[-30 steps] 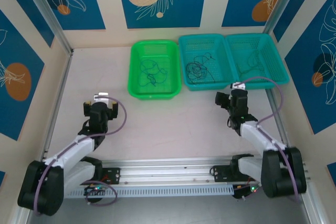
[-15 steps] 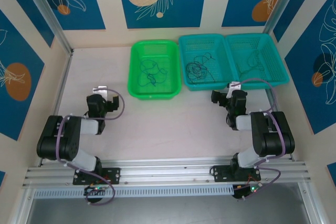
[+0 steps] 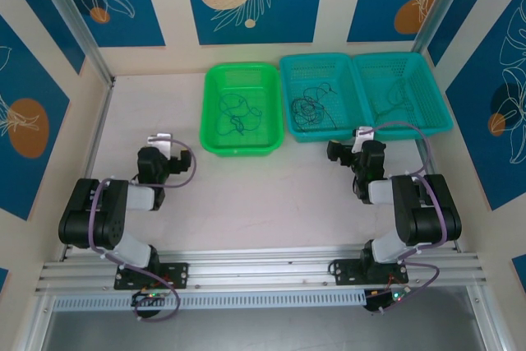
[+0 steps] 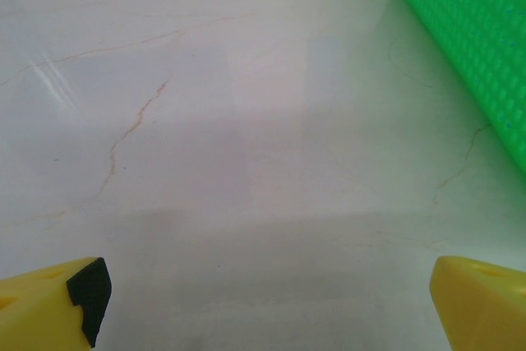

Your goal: Untangle the cables

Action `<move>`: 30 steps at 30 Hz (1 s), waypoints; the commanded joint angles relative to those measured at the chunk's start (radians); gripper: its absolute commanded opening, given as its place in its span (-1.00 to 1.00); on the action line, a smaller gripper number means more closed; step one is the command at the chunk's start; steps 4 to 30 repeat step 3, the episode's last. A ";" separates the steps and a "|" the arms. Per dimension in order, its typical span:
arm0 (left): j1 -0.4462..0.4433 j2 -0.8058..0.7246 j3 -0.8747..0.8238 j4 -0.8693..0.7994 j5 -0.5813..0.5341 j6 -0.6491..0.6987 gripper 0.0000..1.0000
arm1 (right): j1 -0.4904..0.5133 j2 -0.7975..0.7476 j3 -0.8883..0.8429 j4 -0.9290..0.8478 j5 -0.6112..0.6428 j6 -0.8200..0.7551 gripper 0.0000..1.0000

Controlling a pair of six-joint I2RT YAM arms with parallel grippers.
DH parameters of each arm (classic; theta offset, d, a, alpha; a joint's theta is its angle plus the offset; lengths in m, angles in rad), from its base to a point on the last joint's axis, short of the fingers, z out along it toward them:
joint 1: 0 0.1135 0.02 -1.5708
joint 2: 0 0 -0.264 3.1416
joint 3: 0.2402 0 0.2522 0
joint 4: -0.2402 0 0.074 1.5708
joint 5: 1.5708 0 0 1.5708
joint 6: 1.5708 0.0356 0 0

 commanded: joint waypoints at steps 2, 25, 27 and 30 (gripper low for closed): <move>0.007 -0.002 0.033 -0.002 0.079 0.030 1.00 | 0.003 -0.001 0.021 0.036 -0.006 -0.019 0.99; 0.007 -0.002 0.033 0.000 0.079 0.031 1.00 | 0.003 0.000 0.020 0.038 -0.006 -0.020 0.99; 0.007 -0.002 0.033 0.000 0.079 0.031 1.00 | 0.003 0.000 0.020 0.038 -0.006 -0.020 0.99; 0.007 -0.002 0.033 0.000 0.079 0.031 1.00 | 0.003 0.000 0.020 0.038 -0.006 -0.020 0.99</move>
